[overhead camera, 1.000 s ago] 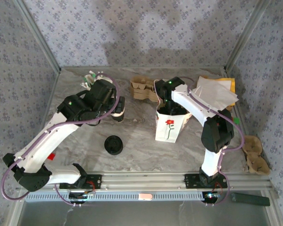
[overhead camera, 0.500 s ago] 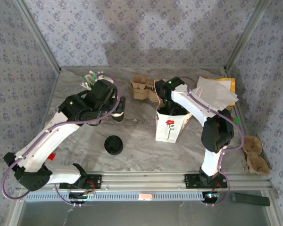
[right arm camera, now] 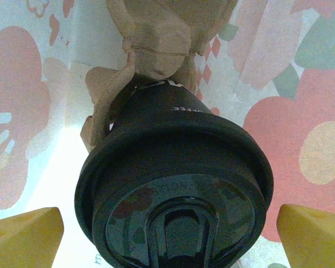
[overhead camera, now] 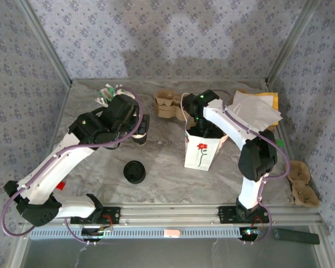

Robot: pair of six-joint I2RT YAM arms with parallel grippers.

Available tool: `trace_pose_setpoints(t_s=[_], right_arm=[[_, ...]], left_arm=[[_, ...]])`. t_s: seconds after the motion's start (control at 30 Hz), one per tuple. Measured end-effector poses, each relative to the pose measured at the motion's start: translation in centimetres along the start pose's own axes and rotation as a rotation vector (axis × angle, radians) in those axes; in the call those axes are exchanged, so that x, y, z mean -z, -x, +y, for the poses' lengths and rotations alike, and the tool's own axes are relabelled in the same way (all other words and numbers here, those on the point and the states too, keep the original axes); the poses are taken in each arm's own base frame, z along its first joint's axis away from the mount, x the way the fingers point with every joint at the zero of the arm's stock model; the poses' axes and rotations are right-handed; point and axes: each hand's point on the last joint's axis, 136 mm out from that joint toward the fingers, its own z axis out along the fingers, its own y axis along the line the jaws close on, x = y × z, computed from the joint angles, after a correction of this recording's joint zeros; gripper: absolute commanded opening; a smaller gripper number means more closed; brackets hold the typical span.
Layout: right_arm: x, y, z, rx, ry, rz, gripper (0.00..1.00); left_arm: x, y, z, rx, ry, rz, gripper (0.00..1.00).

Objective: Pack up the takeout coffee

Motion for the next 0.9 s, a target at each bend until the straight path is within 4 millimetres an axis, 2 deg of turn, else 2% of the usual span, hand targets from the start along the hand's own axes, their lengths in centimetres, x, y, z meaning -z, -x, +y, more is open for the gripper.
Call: trace_pose_setpoints(t_s=[0.3, 0.63, 0.9], right_arm=[[1.0, 0.0, -0.2, -0.001, -0.001, -0.018, 1.00], [1.1, -0.3, -0.7, 0.000, -0.020, -0.008, 0.99], [1.9, -1.1, -1.3, -0.002, -0.023, -0.015, 0.98]], left_arm=[[0.0, 0.1, 0.0, 0.001, 0.000, -0.001, 1.00], [0.3, 2.0, -1.0, 0.009, -0.019, -0.033, 1.00], [0.3, 2.1, -1.1, 0.007, -0.022, -0.035, 0.99]])
